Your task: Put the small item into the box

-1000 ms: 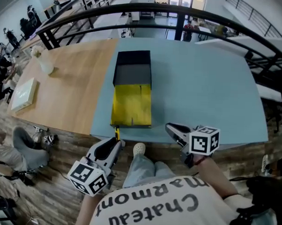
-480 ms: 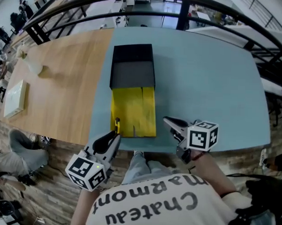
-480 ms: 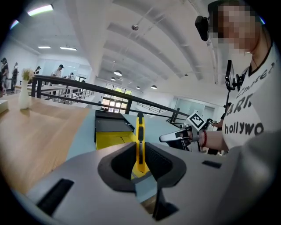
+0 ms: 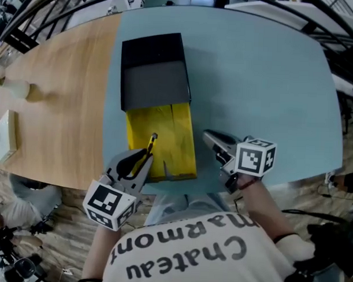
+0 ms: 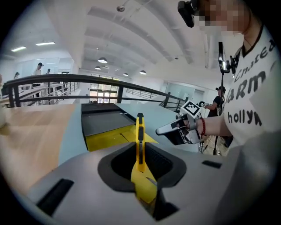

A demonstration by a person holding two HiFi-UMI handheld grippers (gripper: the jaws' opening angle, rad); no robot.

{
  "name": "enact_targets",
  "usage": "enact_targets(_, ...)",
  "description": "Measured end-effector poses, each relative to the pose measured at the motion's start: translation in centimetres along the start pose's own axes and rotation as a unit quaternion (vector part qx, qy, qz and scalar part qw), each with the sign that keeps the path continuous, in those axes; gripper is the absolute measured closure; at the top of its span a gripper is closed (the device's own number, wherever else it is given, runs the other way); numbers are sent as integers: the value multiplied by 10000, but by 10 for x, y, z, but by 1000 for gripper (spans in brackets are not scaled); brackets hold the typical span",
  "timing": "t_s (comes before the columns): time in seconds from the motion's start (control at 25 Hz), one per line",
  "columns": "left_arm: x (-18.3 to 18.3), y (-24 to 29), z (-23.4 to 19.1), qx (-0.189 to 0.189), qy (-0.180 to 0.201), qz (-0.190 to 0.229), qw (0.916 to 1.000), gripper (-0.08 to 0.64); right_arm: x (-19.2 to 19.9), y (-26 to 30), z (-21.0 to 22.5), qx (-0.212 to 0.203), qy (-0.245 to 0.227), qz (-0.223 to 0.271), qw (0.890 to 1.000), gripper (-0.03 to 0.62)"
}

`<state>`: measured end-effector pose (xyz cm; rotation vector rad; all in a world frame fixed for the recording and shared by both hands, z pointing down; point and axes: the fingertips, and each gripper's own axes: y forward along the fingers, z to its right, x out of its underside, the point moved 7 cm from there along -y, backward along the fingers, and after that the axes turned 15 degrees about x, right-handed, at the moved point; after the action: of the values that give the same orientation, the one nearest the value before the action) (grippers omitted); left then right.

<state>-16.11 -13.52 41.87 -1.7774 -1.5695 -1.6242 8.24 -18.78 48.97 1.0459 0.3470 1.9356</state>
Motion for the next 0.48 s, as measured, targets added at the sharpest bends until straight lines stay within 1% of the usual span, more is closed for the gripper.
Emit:
enact_targets(0.2, 2, 20, -19, 262, 146, -552, 9980, 500, -4, 13, 4, 107, 257, 3, 9996, 548)
enact_targets(0.28, 1, 28, -27, 396, 349, -876, 9948, 500, -7, 18, 8, 193, 365, 15, 9991, 548)
enact_targets(0.36, -1, 37, -34, 501, 729, -1287, 9877, 500, -11, 21, 12, 288, 451, 53, 9986, 548)
enact_targets(0.48, -1, 49, -42, 728, 1242, -1936, 9705, 500, -23, 23, 17, 359, 530, 164, 9978, 548)
